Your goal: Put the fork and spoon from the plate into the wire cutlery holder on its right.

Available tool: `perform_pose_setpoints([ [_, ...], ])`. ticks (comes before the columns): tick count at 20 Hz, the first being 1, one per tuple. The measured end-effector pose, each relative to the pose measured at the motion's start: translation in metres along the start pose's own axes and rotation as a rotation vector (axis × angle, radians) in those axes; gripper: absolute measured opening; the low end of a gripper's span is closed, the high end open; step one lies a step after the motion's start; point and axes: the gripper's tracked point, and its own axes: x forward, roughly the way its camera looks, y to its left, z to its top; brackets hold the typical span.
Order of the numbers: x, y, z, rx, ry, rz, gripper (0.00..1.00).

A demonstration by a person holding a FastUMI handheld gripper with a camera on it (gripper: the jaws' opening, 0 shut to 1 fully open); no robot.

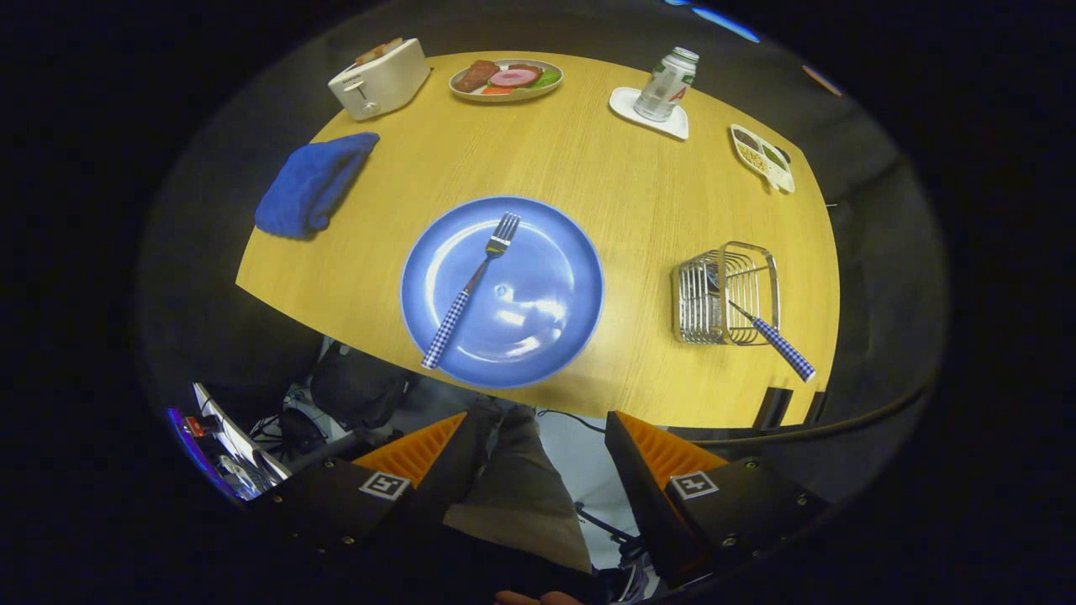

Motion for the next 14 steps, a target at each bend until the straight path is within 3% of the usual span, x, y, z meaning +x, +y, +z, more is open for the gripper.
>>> perform_pose_setpoints([
  [14, 0.046, 0.067, 0.044, 0.166, -0.061, 0.076, 0.97],
])
